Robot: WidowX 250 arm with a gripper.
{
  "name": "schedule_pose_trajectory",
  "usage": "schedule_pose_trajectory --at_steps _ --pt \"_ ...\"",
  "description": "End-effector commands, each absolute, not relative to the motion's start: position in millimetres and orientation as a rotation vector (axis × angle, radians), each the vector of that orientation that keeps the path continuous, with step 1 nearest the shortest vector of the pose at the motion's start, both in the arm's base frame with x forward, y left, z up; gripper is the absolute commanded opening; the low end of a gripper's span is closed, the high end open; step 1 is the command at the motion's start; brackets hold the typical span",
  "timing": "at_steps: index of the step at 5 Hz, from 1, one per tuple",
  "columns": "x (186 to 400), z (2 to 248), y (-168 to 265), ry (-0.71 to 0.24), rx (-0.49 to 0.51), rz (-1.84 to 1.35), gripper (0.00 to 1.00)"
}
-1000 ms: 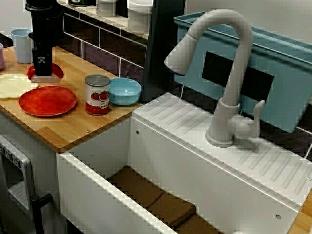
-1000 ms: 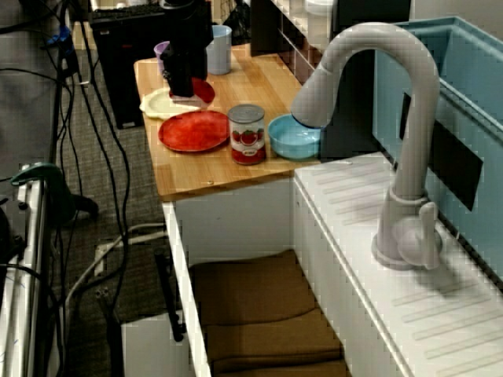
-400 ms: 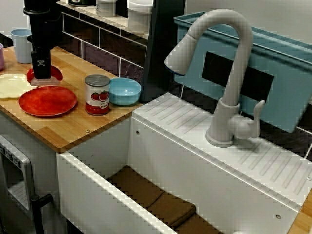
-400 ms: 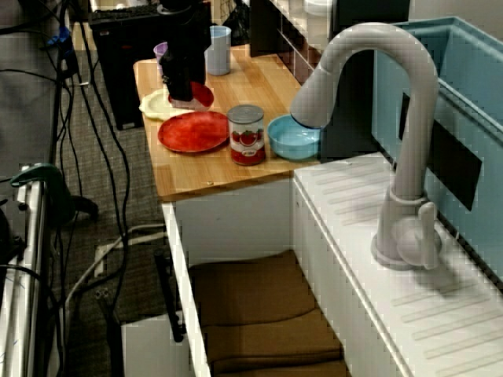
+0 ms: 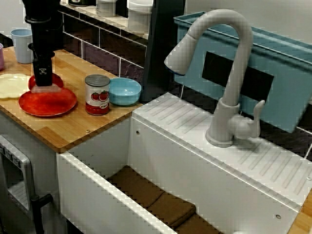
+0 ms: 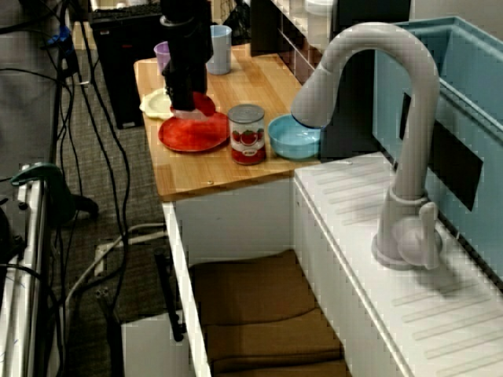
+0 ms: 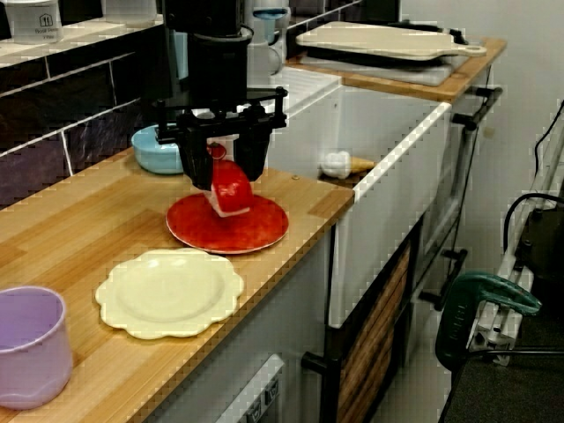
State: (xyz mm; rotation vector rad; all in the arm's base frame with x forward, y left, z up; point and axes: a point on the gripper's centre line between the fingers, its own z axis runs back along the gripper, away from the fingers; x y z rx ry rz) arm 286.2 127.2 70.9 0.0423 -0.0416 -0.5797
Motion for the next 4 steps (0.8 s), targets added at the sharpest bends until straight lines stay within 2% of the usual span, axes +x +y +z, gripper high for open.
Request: schedule_pose_trajectory --at_steps 1,2,4 --pt "301 80 128 -0.067 0.082 -0.564 0.0" --pt "301 80 131 -0.073 0.079 -0.55 1.0" --pt "295 91 138 -0.086 0.065 -0.502 1.0"
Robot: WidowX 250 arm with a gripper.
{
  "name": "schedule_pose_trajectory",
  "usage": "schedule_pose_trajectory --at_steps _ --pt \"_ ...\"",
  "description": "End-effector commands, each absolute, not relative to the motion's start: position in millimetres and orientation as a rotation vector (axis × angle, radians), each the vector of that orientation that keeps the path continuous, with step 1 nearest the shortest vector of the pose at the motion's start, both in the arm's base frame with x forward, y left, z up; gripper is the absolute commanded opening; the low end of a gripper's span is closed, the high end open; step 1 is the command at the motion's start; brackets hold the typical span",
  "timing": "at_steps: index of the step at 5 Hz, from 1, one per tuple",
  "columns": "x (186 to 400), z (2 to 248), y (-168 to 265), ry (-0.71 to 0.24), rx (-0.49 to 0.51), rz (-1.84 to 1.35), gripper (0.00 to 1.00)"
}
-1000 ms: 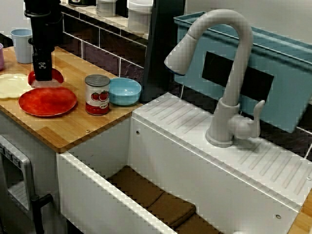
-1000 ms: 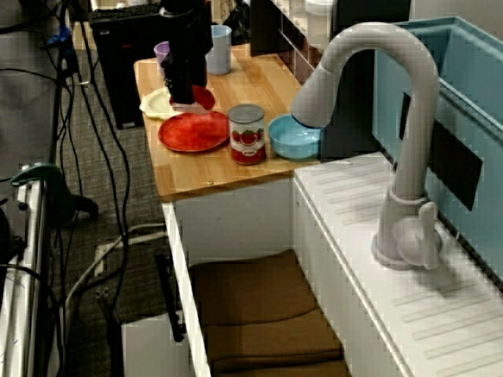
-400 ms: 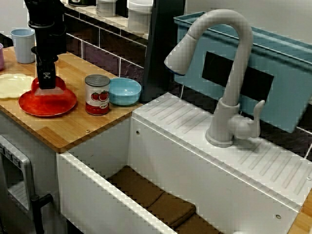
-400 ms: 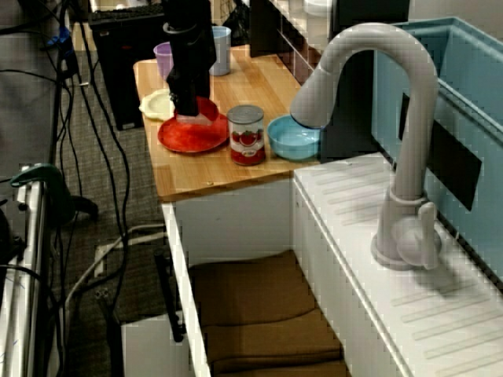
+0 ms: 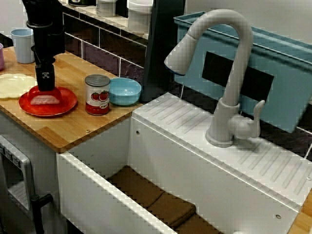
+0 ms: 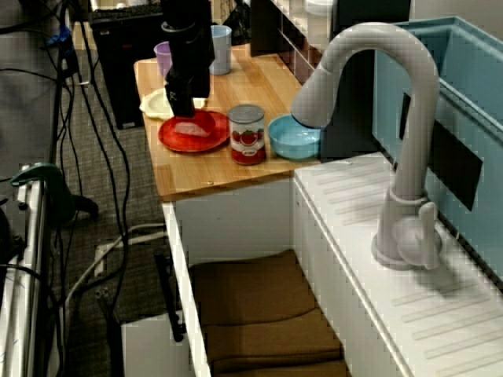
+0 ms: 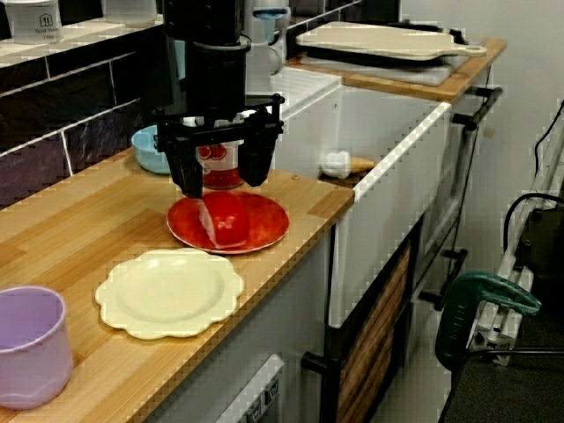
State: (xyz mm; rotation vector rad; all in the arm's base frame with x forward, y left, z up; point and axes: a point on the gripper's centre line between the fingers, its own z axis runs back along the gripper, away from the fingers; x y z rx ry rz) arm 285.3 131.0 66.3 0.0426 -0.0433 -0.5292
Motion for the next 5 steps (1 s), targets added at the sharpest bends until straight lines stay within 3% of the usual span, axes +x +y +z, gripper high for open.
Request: schedule_pose_trajectory --at_steps 1,5 --pt "293 98 141 -0.095 0.065 -0.464 1.0" --pt "279 122 186 -0.154 0.154 -0.206 1.0"
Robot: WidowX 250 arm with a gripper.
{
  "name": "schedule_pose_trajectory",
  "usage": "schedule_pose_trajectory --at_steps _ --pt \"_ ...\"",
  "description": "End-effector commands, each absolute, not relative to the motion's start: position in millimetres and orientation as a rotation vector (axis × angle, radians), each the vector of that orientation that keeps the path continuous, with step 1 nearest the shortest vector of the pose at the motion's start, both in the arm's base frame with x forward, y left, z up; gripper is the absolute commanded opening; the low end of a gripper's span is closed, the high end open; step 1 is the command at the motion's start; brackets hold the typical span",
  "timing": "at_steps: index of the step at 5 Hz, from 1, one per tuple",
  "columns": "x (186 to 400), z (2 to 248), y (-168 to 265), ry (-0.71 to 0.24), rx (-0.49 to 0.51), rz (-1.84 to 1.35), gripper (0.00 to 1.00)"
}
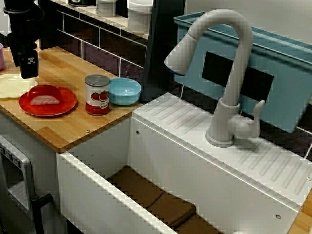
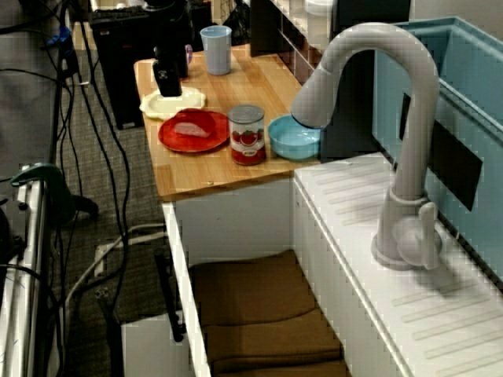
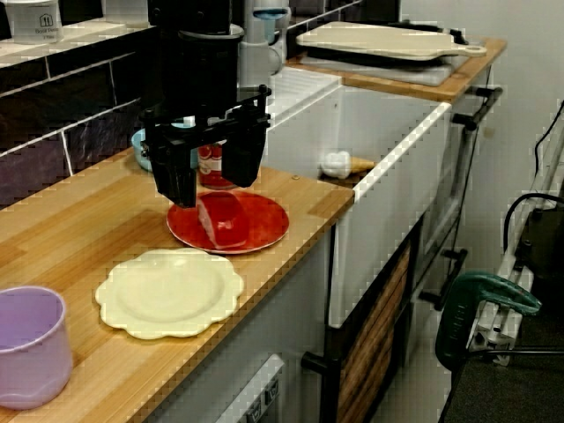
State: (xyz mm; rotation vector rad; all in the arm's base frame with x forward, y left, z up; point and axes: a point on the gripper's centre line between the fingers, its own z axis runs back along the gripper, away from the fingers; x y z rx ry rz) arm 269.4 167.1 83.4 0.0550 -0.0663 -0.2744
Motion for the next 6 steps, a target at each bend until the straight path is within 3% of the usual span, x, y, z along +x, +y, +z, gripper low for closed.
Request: schedule_pose_trajectory --at_steps 1,2,6 --pt "275 126 193 -0.17 0.188 -0.166 1.0" --pt "272 132 198 -0.196 0.235 -0.14 1.0" --pt "271 138 237 -0.252 0.258 -0.057 1.0"
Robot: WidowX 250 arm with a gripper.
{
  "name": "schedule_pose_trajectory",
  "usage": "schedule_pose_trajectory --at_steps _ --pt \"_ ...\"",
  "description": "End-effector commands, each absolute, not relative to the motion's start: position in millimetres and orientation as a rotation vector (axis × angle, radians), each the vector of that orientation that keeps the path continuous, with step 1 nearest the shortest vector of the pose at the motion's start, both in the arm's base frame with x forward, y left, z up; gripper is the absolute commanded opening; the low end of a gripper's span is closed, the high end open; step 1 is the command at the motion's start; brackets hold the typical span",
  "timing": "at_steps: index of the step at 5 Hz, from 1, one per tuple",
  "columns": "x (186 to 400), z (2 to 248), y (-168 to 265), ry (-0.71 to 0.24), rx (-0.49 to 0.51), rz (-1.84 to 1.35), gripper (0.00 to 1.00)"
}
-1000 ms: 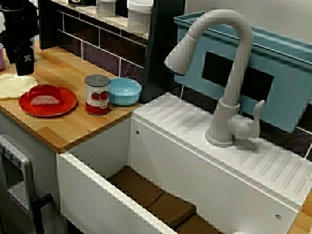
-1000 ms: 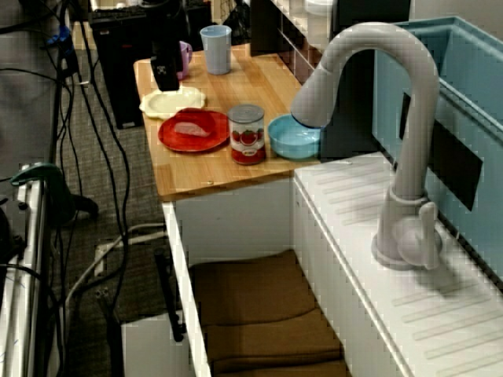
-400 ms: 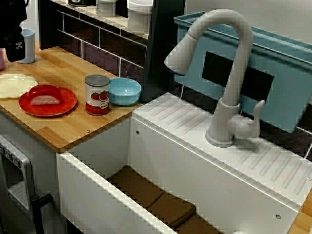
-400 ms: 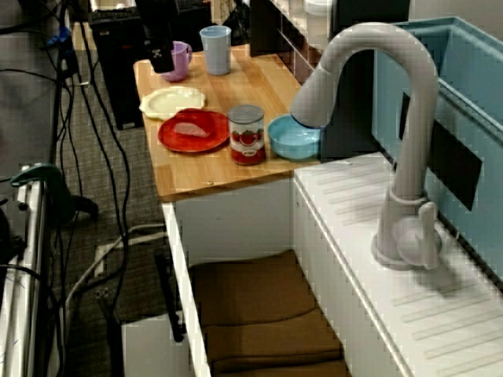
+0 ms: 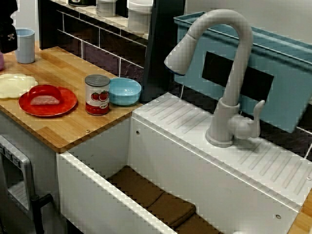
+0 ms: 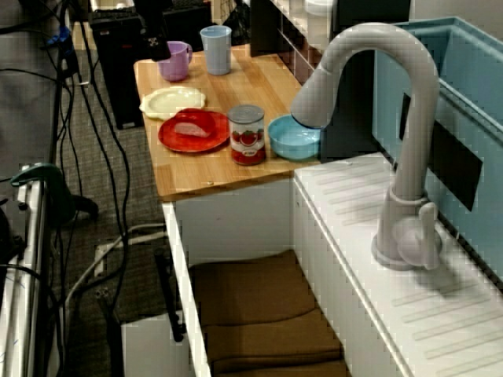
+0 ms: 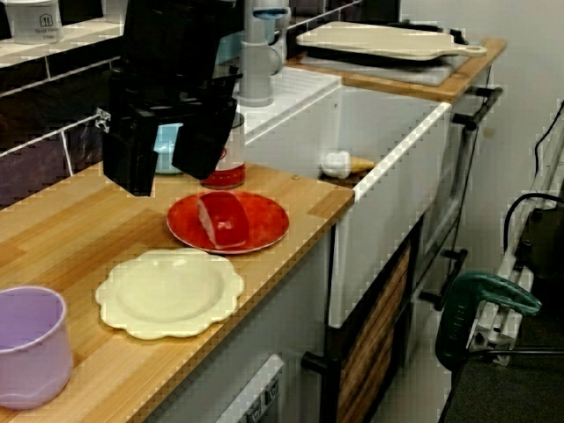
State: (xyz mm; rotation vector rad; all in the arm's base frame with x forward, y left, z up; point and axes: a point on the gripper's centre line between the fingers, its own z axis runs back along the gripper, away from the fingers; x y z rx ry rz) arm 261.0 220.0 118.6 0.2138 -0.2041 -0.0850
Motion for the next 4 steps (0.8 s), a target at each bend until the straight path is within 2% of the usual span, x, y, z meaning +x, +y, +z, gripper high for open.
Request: schedule_pose_trajectory --at_steps 1,4 --pt "271 136 242 -0.269 0.275 -0.05 1.0" --pt "272 133 265 -0.284 0.298 0.003 1.0"
